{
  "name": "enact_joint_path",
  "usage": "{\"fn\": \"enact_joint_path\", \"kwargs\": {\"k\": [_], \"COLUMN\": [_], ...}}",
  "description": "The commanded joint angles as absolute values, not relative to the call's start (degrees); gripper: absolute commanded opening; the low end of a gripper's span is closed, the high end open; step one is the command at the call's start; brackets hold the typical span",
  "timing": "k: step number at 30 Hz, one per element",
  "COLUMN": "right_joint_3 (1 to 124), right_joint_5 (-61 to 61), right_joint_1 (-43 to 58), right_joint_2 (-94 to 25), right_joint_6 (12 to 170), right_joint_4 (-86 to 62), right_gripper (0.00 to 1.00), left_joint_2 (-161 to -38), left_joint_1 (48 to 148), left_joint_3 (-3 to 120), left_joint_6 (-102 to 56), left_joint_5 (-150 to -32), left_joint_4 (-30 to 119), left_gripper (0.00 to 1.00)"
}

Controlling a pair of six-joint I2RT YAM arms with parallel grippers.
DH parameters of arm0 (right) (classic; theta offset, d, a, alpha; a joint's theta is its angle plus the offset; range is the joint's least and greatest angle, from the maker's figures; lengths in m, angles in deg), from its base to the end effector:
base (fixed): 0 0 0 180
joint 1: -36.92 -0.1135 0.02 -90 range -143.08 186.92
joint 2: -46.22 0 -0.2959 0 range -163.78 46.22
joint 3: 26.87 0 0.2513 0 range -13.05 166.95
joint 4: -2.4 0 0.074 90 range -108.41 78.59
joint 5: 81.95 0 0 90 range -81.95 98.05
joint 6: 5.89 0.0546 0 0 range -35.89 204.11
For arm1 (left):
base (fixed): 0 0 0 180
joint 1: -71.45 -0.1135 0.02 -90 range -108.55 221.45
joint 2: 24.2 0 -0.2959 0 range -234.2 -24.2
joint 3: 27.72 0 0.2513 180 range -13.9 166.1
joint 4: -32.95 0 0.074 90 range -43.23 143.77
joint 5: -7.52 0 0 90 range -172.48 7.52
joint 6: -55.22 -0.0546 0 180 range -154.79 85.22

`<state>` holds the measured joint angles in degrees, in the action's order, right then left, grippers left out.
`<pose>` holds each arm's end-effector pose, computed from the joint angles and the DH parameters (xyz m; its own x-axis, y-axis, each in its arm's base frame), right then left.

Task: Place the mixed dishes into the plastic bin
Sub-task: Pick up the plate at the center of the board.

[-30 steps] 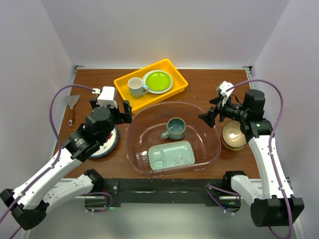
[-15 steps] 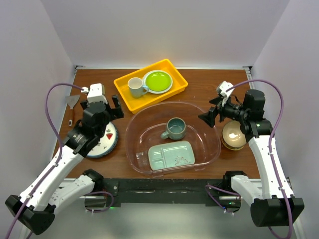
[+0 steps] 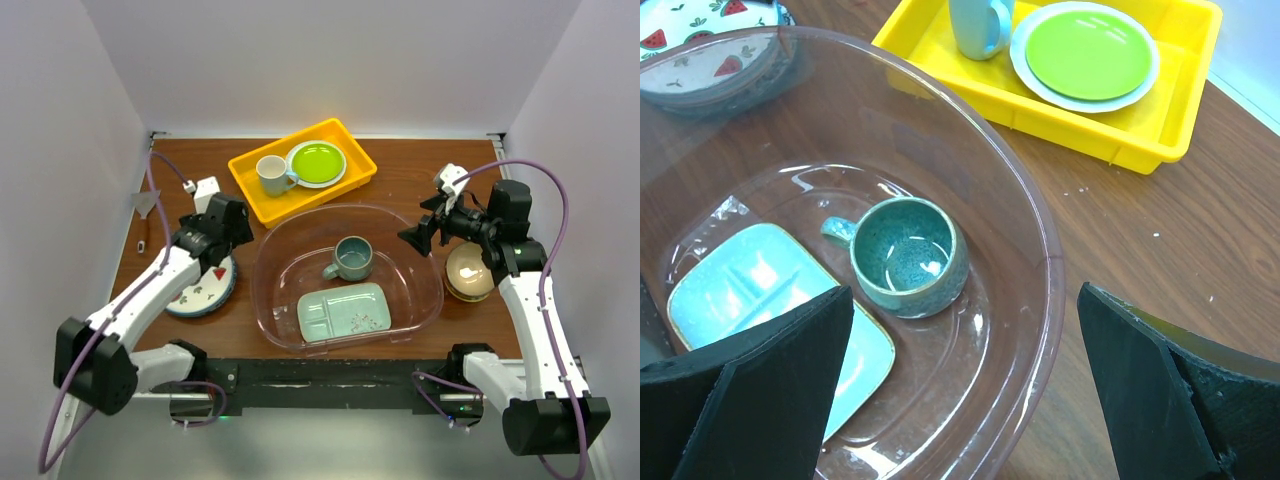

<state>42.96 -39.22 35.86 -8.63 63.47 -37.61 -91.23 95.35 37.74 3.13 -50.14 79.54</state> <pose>0.1922 0.0437 0.3734 -0.1569 -0.2421 -0.9575 -0.7836 0.6206 -0.0286 0.2275 -0.0689 0.2896 -0.5473 -0.3253 -0.7712 -0.4058 0.9090 -0.0954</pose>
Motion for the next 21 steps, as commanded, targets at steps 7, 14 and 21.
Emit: {"fn": "enact_joint_path", "kwargs": {"k": [7,14,21], "right_joint_3": [44.5,44.5,44.6], "right_joint_5": [-39.9,-39.7,-39.7], "right_joint_1": [36.1,36.1,36.1], "right_joint_2": [-8.5,-8.4,-8.2], "right_joint_6": [62.6,62.4,62.4], "right_joint_4": [-37.8,-37.9,-37.9], "right_gripper": [0.99,0.99,0.99], "left_joint_2": [-101.7,-110.9,-109.8], "left_joint_1": [93.3,93.2,93.3], "left_joint_3": [36.9,39.7,39.0], "left_joint_6": [12.8,13.7,13.6], "left_joint_5": [-53.0,-53.5,-53.2], "left_joint_4": [80.8,83.8,83.1], "left_gripper": [0.74,0.63,0.37]}}
